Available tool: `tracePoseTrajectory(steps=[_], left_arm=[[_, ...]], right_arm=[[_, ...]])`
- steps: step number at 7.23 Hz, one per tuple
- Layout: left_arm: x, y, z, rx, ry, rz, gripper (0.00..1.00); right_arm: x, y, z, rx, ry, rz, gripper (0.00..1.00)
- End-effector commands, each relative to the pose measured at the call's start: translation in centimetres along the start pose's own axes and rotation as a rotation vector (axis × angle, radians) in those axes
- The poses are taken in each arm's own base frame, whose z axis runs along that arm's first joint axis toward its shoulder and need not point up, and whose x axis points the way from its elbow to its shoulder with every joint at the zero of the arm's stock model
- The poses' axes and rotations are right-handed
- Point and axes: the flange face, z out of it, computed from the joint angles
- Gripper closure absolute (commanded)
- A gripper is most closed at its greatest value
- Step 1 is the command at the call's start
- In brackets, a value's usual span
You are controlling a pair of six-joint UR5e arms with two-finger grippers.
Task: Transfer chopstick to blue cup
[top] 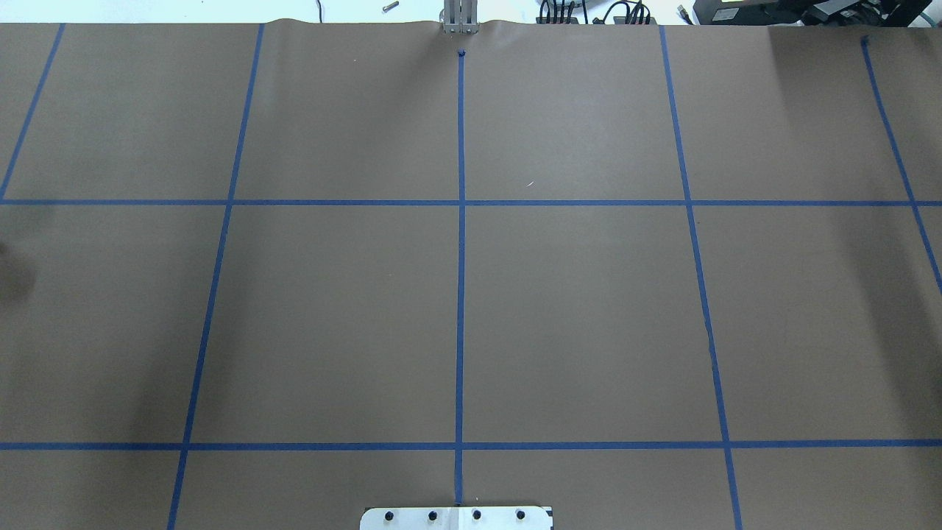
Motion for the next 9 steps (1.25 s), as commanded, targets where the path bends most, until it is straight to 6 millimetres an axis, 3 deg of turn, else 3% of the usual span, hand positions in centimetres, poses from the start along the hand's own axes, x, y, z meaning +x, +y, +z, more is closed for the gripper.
tracePoseTrajectory(steps=[1,7,9], left_arm=[[-0.24,0.29,0.15,-0.004,-0.005,-0.005,0.02],[-0.13,0.26,0.13,-0.002,-0.004,-0.003,0.02],[0.74,-0.19,-0.52,0.013,0.001,0.016,0.02]], right_arm=[[0.0,-0.01,-0.04,0.002,0.004,-0.001,0.0],[-0.07,-0.02,-0.06,0.003,-0.001,-0.003,0.0],[-0.4,-0.01,-0.37,0.009,-0.002,-0.002,0.0]])
